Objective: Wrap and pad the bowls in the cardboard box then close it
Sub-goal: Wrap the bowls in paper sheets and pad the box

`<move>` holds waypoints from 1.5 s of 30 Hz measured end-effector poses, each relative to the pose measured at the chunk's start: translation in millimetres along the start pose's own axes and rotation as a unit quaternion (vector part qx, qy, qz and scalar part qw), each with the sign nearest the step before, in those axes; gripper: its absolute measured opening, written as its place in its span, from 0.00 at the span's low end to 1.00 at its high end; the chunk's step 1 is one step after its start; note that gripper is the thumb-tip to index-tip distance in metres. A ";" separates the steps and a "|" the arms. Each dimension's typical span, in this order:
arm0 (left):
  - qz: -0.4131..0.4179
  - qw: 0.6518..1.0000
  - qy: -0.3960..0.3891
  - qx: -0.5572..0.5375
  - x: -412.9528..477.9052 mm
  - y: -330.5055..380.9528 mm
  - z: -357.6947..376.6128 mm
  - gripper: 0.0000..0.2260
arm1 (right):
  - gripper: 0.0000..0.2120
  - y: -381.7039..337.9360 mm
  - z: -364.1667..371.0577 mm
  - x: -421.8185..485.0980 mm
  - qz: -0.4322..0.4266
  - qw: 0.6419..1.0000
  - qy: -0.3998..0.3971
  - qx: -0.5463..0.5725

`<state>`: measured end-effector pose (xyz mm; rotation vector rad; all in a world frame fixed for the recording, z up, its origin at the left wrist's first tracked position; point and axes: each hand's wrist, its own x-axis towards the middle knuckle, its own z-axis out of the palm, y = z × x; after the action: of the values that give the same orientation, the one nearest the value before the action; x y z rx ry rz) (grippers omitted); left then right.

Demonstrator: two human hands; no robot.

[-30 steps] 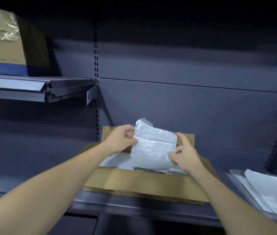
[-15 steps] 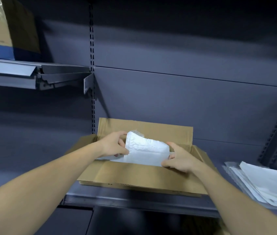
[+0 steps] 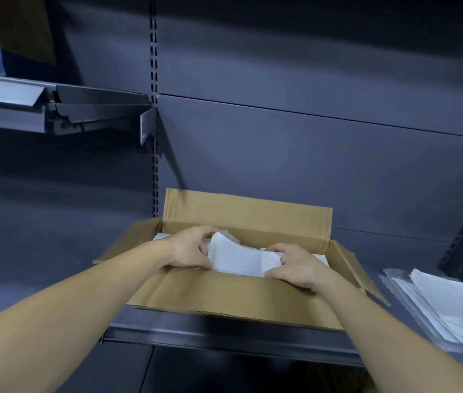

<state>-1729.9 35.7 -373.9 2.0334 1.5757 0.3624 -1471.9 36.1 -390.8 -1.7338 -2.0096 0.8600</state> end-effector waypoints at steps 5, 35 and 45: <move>0.033 0.999 0.023 -0.019 15.4 -10.3 0.1 0.39 | 0.30 0.5 2.4 5.1 0.006 1.000 0.005 -0.025; 0.203 0.957 -0.012 0.209 51.9 -26.4 18.3 0.22 | 0.19 -7.2 9.9 29.4 -0.124 0.979 -0.078 -0.143; 0.195 0.939 -0.039 0.279 52.4 -18.0 18.4 0.25 | 0.23 -5.9 9.8 32.0 -0.101 0.975 -0.092 -0.173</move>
<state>-1720.2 84.2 -404.9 2.7687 1.3146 -0.0419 -1488.5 64.7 -398.4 -1.6272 -2.5348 0.6525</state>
